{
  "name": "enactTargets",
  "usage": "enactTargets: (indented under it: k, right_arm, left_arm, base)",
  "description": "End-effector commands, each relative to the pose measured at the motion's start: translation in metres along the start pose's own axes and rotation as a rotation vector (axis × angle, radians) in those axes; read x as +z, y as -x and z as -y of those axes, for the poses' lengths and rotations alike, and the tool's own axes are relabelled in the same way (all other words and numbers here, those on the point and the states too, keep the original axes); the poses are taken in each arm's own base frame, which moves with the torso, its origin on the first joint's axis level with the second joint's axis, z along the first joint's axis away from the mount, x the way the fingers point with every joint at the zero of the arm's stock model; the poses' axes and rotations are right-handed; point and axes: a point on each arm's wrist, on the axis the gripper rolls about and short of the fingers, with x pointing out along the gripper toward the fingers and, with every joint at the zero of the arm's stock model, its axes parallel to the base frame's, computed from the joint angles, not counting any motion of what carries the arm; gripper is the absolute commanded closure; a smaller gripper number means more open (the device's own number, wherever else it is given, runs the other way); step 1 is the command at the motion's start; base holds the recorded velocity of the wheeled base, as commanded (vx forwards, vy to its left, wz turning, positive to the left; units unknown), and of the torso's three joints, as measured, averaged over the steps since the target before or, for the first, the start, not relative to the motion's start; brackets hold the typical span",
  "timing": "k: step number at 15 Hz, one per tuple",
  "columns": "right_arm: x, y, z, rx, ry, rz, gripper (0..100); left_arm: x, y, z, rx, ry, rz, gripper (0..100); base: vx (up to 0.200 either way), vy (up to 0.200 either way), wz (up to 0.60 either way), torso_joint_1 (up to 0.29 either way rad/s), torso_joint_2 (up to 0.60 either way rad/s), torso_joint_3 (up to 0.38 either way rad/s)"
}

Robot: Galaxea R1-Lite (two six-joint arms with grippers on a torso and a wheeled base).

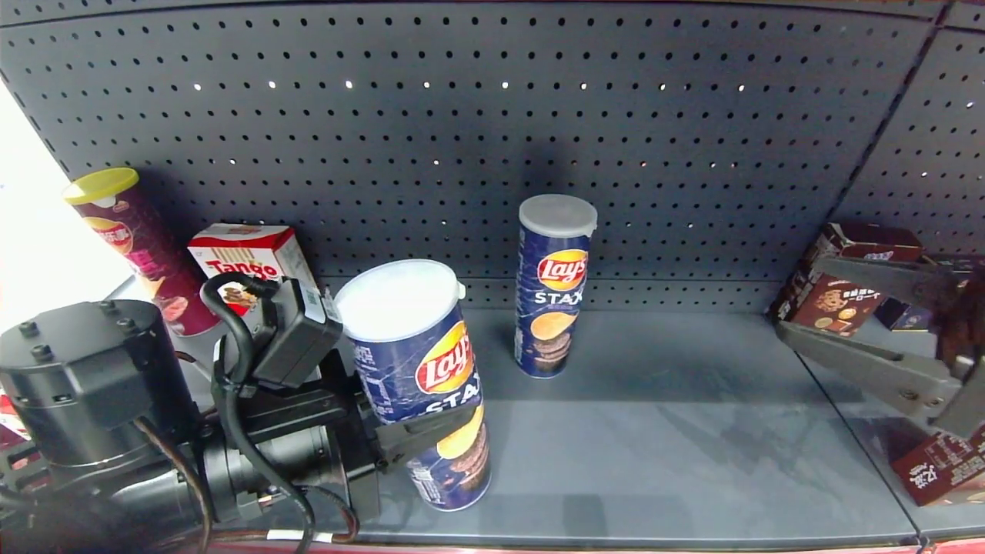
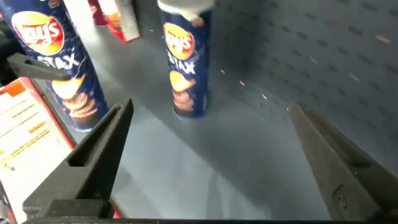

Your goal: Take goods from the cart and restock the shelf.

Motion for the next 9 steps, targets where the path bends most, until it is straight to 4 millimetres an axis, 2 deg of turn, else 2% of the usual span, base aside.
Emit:
enactTargets:
  k: [1, 4, 6, 9]
  right_arm:
    - [-0.009, -0.04, 0.013, 0.103, -0.005, -0.033, 0]
    - [-0.009, -0.06, 0.021, 0.219, 0.035, 0.03, 0]
    - [-0.01, -0.065, 0.021, 0.347, 0.04, 0.048, 0]
    - [-0.017, -0.077, 0.023, 0.441, 0.067, 0.067, 0]
  left_arm:
    - [-0.002, 0.002, -0.003, 0.014, 0.005, -0.006, 100]
    - [-0.003, 0.002, -0.003, 0.017, 0.007, -0.01, 100]
    - [-0.003, 0.002, -0.003, 0.017, 0.006, -0.009, 100]
    - [-0.003, 0.002, -0.003, 0.016, 0.008, -0.01, 100]
  base:
    - [0.0, 0.0, 0.0, 0.0, 0.0, 0.0]
    - [0.0, 0.0, 0.0, 0.0, 0.0, 0.0]
    - [0.0, 0.0, 0.0, 0.0, 0.0, 0.0]
    - [0.0, 0.0, 0.0, 0.0, 0.0, 0.0]
